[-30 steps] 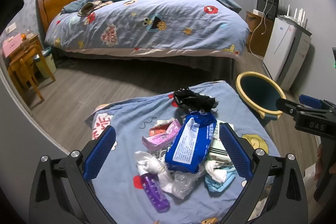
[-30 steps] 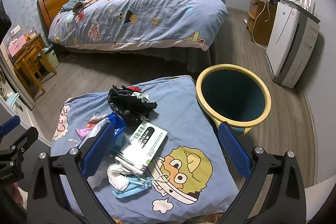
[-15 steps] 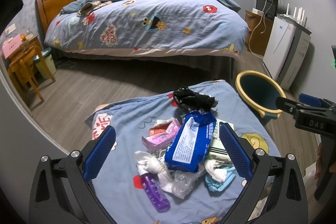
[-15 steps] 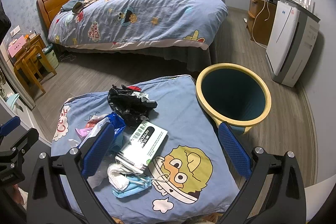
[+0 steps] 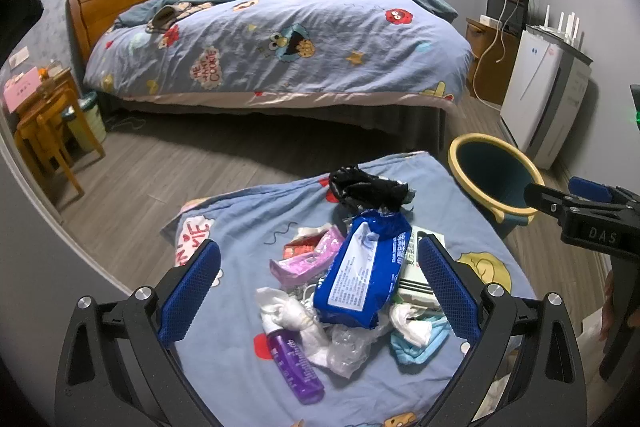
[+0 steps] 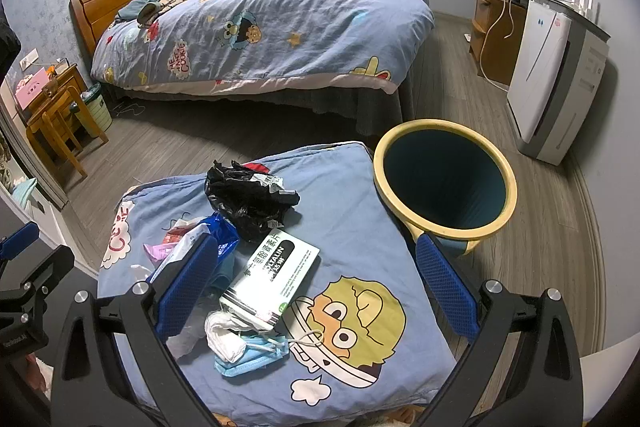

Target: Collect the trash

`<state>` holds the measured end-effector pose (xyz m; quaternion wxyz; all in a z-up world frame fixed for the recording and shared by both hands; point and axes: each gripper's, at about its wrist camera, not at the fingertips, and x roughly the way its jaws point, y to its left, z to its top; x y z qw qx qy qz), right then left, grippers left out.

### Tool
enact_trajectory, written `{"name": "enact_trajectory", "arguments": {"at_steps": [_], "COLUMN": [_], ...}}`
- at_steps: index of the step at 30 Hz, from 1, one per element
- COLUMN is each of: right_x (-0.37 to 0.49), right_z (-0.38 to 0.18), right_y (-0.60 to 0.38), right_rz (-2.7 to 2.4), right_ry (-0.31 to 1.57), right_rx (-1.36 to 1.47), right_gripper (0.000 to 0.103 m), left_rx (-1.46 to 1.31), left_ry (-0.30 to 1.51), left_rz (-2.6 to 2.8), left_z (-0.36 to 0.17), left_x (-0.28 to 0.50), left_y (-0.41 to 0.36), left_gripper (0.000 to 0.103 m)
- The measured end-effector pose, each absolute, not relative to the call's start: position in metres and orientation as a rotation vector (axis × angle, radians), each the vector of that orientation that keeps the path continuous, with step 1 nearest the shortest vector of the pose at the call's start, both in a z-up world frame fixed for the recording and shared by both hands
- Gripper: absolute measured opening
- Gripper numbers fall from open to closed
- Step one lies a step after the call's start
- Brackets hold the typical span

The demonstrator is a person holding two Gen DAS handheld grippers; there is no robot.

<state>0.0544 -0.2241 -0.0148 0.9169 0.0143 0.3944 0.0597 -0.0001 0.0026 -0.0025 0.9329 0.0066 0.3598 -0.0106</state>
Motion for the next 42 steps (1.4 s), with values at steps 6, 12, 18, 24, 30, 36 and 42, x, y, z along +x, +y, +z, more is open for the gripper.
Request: {"name": "enact_trajectory", "arguments": {"at_steps": [6, 12, 18, 24, 30, 36, 42], "right_x": [0.055, 0.055, 0.055, 0.055, 0.055, 0.056, 0.058], "right_z": [-0.015, -0.014, -0.015, -0.015, -0.016, -0.022, -0.027], "right_y": [-0.224, -0.224, -0.224, -0.224, -0.224, -0.227, -0.23], "right_rz": [0.123, 0.123, 0.122, 0.123, 0.124, 0.114, 0.095], "right_ry": [0.813, 0.813, 0.814, 0.815, 0.819, 0.831, 0.822], "right_rx": [0.031, 0.031, 0.031, 0.032, 0.032, 0.066, 0.055], "right_gripper": [0.097, 0.097, 0.097, 0.097, 0.097, 0.097, 0.097], "left_rx": [0.015, 0.014, 0.015, 0.015, 0.017, 0.028, 0.077], "left_ry": [0.736, 0.736, 0.737, 0.737, 0.737, 0.736, 0.736], "left_rz": [-0.022, -0.021, -0.021, -0.022, -0.021, -0.025, -0.033], "left_z": [-0.003, -0.003, -0.003, -0.003, -0.003, -0.002, -0.008], "left_x": [0.0, 0.0, 0.0, 0.0, 0.0, 0.0, 0.001], "left_y": [0.003, 0.003, 0.002, 0.002, 0.002, 0.003, -0.006], "left_gripper": [0.098, 0.098, 0.098, 0.098, 0.098, 0.098, 0.098]}}
